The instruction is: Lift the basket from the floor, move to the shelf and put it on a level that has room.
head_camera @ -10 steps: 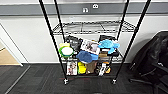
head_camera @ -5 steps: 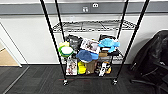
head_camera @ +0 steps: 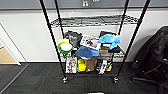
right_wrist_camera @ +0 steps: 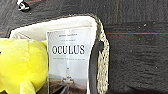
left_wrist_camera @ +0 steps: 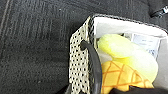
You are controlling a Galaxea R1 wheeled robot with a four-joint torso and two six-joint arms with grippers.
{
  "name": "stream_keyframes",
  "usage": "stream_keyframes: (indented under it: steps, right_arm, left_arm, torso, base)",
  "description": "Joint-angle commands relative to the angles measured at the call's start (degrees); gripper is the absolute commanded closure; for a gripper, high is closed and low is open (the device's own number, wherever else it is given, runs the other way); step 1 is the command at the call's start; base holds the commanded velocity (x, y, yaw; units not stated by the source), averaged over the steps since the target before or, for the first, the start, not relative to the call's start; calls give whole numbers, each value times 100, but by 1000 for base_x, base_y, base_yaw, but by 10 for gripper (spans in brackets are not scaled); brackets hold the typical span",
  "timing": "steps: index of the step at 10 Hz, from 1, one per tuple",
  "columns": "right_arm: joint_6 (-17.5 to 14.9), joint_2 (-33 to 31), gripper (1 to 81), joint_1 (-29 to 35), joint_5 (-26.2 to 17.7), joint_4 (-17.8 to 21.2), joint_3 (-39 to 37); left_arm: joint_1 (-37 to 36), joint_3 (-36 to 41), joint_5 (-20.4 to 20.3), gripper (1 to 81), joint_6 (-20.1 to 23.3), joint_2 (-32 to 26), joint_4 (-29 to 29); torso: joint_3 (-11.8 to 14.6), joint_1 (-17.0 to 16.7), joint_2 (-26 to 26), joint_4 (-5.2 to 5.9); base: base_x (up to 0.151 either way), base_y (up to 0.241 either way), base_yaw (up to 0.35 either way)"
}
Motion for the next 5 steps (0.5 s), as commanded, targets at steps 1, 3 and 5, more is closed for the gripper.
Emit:
stream_keyframes:
  steps: [1, 3, 5]
  right_arm:
    - [15, -8, 10, 724, -270, 107, -5]
    - [15, 80, 10, 777, -279, 116, -120]
    - [15, 211, 10, 786, -279, 125, -303]
  left_arm:
    - [-653, 35, 333, 10, 7, -92, -54]
    - [-653, 9, 333, 10, 7, -83, -54]
    - [-635, 9, 324, 10, 7, -101, -89]
  torso:
    - [0, 354, -549, 0]
    - [-2, 601, -943, 0]
    - [-2, 850, -1345, 0]
  base:
    - [0, 0, 0]
    - [0, 0, 0]
    - [0, 0, 0]
